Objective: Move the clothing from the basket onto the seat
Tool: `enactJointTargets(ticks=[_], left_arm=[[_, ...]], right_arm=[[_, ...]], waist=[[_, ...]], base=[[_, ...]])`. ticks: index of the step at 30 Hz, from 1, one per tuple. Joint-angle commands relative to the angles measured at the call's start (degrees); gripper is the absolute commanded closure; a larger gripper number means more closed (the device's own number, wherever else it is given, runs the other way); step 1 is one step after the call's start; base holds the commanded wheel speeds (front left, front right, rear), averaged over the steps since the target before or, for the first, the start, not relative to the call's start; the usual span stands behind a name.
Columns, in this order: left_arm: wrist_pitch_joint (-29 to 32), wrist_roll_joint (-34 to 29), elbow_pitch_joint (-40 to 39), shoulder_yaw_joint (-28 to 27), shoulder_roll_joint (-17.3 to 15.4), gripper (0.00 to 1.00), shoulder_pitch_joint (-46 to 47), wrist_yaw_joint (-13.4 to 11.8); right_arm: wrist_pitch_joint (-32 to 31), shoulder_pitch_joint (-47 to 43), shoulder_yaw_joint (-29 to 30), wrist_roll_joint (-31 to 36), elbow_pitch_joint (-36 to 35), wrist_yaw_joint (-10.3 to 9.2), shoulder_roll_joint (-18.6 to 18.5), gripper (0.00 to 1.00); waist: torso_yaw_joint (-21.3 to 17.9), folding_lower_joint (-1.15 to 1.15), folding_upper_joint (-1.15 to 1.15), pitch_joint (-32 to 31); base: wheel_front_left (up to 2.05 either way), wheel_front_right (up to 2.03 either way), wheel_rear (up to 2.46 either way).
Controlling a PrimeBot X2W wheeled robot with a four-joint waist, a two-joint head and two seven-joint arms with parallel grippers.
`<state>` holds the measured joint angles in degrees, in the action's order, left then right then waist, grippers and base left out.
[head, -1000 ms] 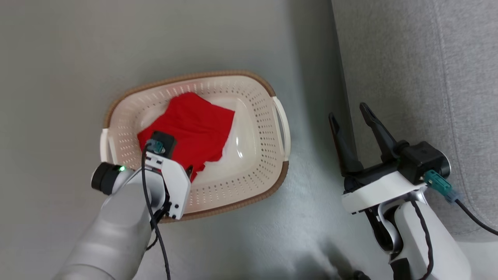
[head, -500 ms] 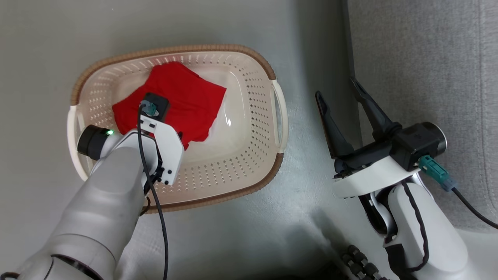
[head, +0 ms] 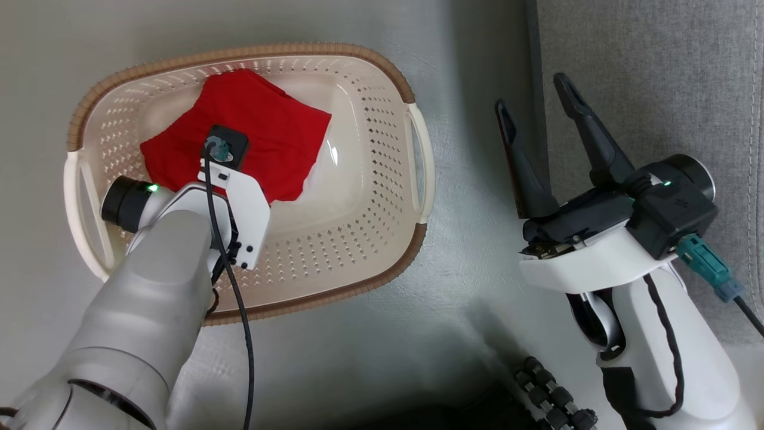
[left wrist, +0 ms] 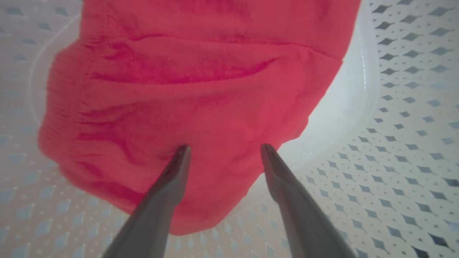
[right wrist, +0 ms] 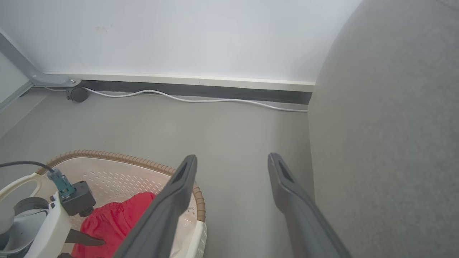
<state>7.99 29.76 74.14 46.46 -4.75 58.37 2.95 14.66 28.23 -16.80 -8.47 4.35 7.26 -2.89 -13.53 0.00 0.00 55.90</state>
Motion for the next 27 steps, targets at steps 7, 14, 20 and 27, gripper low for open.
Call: enactJointTargets(ticks=[7, 14, 20, 27], left_arm=[[1.02, -1.14, -0.20, 0.09, -2.50, 0.00, 2.23, -3.39], [0.42, -0.83, -0.19, 0.01, -3.05, 0.52, 3.52, -5.32], [-1.01, -0.29, -0.19, 0.00, -2.86, 1.00, 3.49, -4.38], [-3.69, 0.52, -0.19, 0.08, -2.12, 1.00, 2.63, -2.60]], right_arm=[[0.34, -1.83, -0.12, 0.57, -3.63, 0.23, 0.02, 0.00], [0.34, -2.02, 0.62, 0.57, -5.02, 0.23, 0.02, 0.00], [0.34, -1.79, 0.93, 0.53, -4.78, 0.23, 0.02, 0.00], [0.34, -1.59, 1.62, 0.63, -4.00, 0.23, 0.02, 0.00]], waist=[[-1.06, 0.00, 0.00, 2.78], [-1.45, 0.00, 0.00, 4.47], [-1.19, 0.00, 0.00, 4.28], [-0.24, 0.00, 0.00, 2.05]], base=[[0.00, 0.00, 0.00], [0.00, 0.00, 0.00], [0.00, 0.00, 0.00], [0.00, 0.00, 0.00]])
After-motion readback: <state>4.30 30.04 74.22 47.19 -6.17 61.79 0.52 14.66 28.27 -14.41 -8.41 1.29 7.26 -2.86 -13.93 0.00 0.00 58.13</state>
